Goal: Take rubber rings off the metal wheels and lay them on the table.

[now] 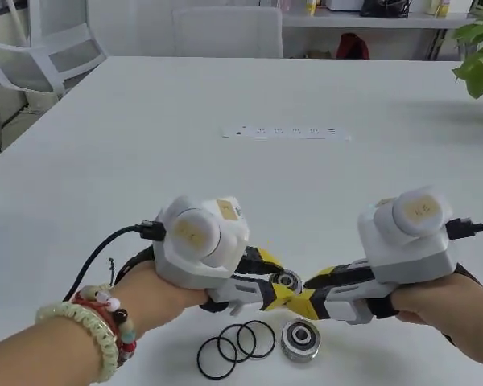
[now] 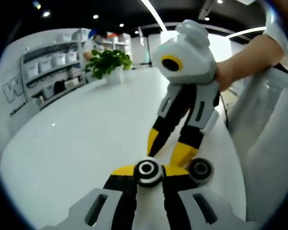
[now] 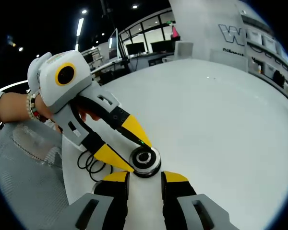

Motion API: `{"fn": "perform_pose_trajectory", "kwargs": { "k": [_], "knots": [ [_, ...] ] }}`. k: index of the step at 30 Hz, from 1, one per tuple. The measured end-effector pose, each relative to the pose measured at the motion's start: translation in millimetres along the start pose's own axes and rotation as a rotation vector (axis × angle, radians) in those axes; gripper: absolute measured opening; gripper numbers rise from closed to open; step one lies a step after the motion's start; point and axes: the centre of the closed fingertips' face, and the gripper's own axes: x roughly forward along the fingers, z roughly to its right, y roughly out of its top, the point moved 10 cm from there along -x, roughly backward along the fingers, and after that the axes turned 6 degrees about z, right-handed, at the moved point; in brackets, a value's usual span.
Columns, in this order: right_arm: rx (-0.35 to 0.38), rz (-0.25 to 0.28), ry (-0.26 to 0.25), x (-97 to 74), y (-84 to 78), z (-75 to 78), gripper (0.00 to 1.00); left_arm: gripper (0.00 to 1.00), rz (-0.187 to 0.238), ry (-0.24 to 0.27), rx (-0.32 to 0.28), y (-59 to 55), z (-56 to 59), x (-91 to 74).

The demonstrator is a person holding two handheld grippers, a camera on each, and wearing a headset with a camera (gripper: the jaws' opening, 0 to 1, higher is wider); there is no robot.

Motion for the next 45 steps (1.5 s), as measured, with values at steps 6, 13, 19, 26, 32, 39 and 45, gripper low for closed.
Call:
{"fn": "perform_pose_trajectory", "kwargs": {
  "k": [6, 13, 19, 26, 32, 39, 45],
  "knots": [
    [-0.015, -0.005, 0.002, 1.2, -0.2, -0.8, 0.24, 0.2, 0.01, 0.009, -0.057, -2.3, 0.1, -0.7],
    [-0.015, -0.002, 0.0, 1.1, -0.3, 0.7, 0.23, 0.2, 0.015, 0.014, -0.087, -3.0, 0.1, -0.5],
    [-0.017, -0.002, 0.001, 1.4, -0.7, 0.7, 0.22, 0.15, 0.025, 0.022, -0.134, -4.1, -1.5, -1.4],
    [-0.047, -0.008, -0.001, 2.3, -1.1, 0.6, 0.19, 0.14, 0.02, 0.021, -0.099, -3.0, 0.0, -0.7],
    [-0.094, -0.019, 0.0, 0.9, -1.3, 0.4, 0.14, 0.14, 0.019, 0.02, -0.098, -3.2, -0.7, -1.0],
    [-0.115, -0.022, -0.009, -1.3, -1.4, 2.5, 0.0, 0.14, 0.018, 0.024, -0.101, -4.4, -1.4, -2.2],
    [0.015, -0.027, -0.045, -0.8, -1.7, 2.7, 0.0, 0.14, 0.019, 0.03, -0.106, -4.6, -1.3, -1.9]
  ]
}}
